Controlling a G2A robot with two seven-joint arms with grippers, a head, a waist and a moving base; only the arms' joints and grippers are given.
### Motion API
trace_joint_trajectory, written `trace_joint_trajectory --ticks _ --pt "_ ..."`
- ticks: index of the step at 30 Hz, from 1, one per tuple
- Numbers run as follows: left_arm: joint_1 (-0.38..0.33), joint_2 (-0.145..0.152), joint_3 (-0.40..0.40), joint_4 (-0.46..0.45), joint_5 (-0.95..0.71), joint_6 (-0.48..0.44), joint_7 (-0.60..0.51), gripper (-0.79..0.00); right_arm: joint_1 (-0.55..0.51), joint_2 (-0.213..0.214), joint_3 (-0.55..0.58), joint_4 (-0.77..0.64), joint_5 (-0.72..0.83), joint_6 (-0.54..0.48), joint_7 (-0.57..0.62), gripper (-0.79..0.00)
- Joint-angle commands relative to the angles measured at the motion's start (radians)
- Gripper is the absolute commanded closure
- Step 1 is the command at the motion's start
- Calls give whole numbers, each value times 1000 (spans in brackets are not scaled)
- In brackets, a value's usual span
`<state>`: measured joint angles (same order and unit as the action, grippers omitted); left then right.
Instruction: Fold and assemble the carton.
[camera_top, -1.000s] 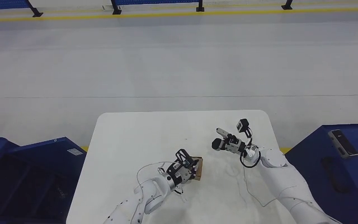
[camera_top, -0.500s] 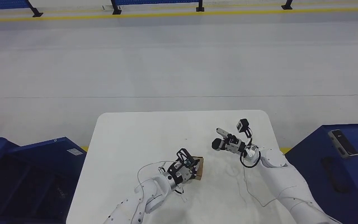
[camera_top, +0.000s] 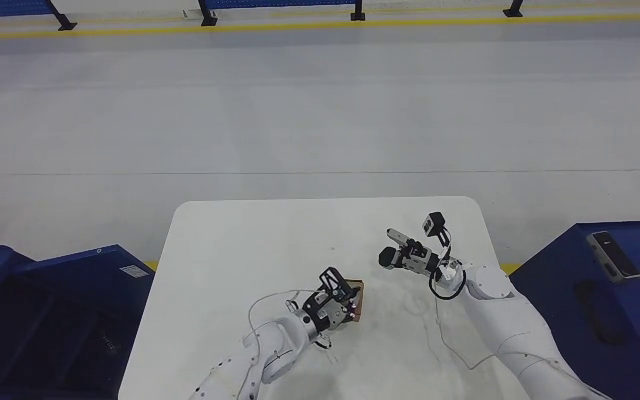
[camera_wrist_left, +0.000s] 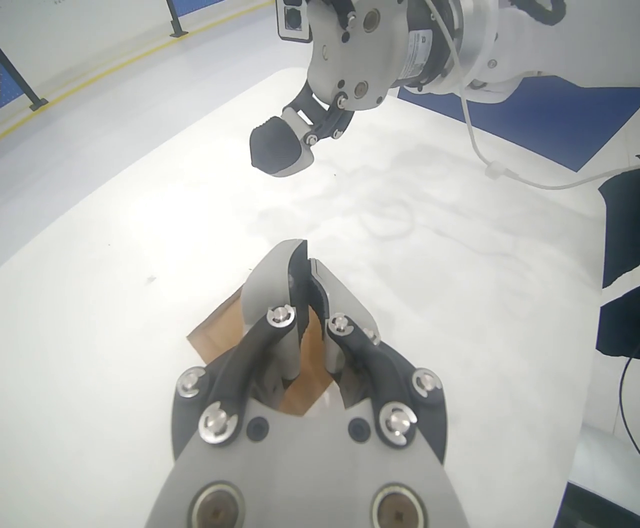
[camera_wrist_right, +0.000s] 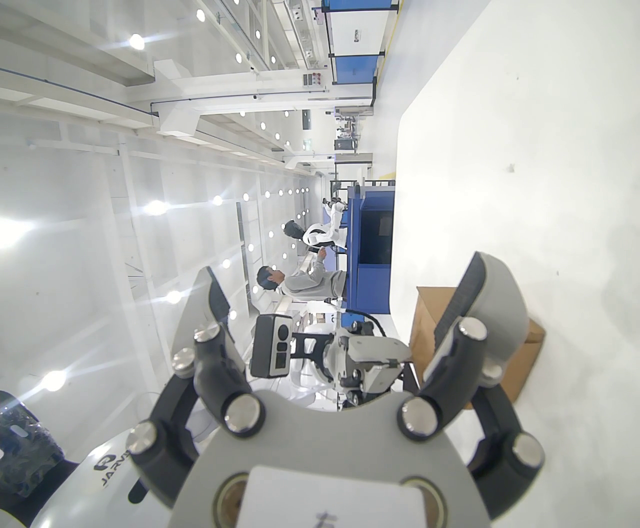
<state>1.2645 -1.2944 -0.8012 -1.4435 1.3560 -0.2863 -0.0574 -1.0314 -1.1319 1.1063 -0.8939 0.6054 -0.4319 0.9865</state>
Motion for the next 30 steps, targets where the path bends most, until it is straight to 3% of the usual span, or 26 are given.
trace_joint_trajectory --ticks 1,7,15,21,30 --pt "-1 -1 1 7 -4 -4 -12 0 0 0 0 0 0 0 0 -785" --pt "-28 -14 16 56 -28 -12 -17 0 0 0 0 0 0 0 0 -785" --pt "-7 -8 0 2 4 -11 -21 0 0 0 0 0 0 0 0 -785" --pt "-28 -18 17 58 -14 -25 -38 0 0 0 0 0 0 0 0 -785" --pt "2 -14 7 -7 26 -8 -17 0 0 0 0 0 0 0 0 -785"
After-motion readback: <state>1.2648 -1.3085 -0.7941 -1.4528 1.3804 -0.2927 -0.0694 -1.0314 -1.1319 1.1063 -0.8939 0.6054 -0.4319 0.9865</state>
